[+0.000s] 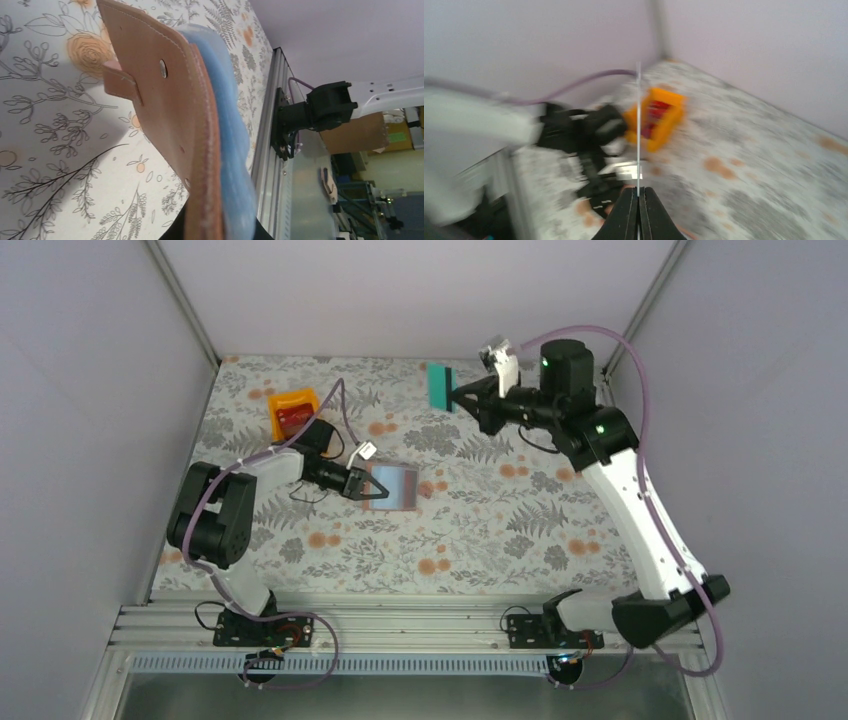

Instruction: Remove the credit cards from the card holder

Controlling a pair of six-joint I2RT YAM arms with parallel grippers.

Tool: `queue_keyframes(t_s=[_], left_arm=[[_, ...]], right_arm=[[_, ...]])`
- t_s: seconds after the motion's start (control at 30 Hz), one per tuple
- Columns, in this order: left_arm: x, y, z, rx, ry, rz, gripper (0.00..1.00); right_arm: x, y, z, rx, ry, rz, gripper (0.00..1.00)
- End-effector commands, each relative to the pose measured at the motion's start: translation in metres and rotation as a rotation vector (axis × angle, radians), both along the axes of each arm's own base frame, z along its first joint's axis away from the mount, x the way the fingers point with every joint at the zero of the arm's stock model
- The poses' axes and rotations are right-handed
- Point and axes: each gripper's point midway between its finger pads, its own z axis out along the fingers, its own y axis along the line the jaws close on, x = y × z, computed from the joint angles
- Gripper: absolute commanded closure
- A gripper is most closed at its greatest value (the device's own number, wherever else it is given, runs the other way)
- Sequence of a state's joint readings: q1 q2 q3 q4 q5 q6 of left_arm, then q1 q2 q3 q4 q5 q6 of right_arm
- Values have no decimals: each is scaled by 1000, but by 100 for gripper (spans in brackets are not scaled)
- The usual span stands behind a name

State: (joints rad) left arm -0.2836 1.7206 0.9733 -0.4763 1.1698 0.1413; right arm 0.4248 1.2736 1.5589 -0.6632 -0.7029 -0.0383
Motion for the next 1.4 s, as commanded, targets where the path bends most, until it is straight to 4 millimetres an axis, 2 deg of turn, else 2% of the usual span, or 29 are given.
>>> queue_keyframes(t_s=[0.0,0.03,0.07,0.13,0.17,0.27,0.33,0.4,0.43,0.47,0.57,0.6,0.63,0.67,0.7,0.73,0.8,0.87,1.0,1.13,1.27,1.37], left_arm=[[9,1,6,15,-92,13,98],[11,2,6,32,-112,21,98],[12,4,6,53,-134,30,98],[15,8,9,91,-182,48,98],[17,10,10,110,-203,57,98],[22,15,24,131,-274,77,97],[24,17,32,142,-312,87,98],[24,22,32,171,-332,107,98],[25,25,30,185,-339,120,98],[24,27,29,191,-344,131,98],[22,27,34,179,-355,137,98],[23,27,37,172,-359,136,98],[23,26,40,167,-362,135,98],[24,26,43,163,-368,134,98],[23,25,46,158,-373,132,98],[23,26,48,153,-378,133,98],[20,26,53,145,-394,133,98],[18,27,57,136,-407,134,98],[15,26,59,123,-409,131,98],[16,25,61,116,-407,130,97],[15,25,61,116,-406,128,98],[15,24,61,108,-396,124,98]], right_arm=[[88,-79,-56,-238,233,-700,96],[102,-94,-82,-329,302,-815,96],[105,-106,-99,-399,347,-885,96],[112,-112,-125,-465,408,-926,96],[115,-108,-134,-454,429,-903,96],[124,-99,-148,-296,481,-836,96],[129,-101,-155,-148,552,-815,96],[130,-104,-168,-12,678,-785,96],[128,-107,-180,38,767,-789,89],[128,-114,-194,70,864,-829,94],[112,-141,-255,-27,1177,-950,96],[103,-155,-279,-121,1282,-1011,96],[98,-170,-294,-219,1352,-1081,96],[83,-184,-318,-363,1442,-1159,96],[72,-197,-330,-453,1480,-1233,96],[60,-201,-338,-465,1530,-1260,96],[38,-202,-347,-431,1617,-1320,96],[39,-204,-342,-376,1614,-1373,96],[43,-224,-327,-305,1573,-1602,96],[33,-222,-333,-239,1671,-1702,96],[23,-230,-315,-123,1631,-1837,96],[16,-235,-309,-65,1614,-1905,96]])
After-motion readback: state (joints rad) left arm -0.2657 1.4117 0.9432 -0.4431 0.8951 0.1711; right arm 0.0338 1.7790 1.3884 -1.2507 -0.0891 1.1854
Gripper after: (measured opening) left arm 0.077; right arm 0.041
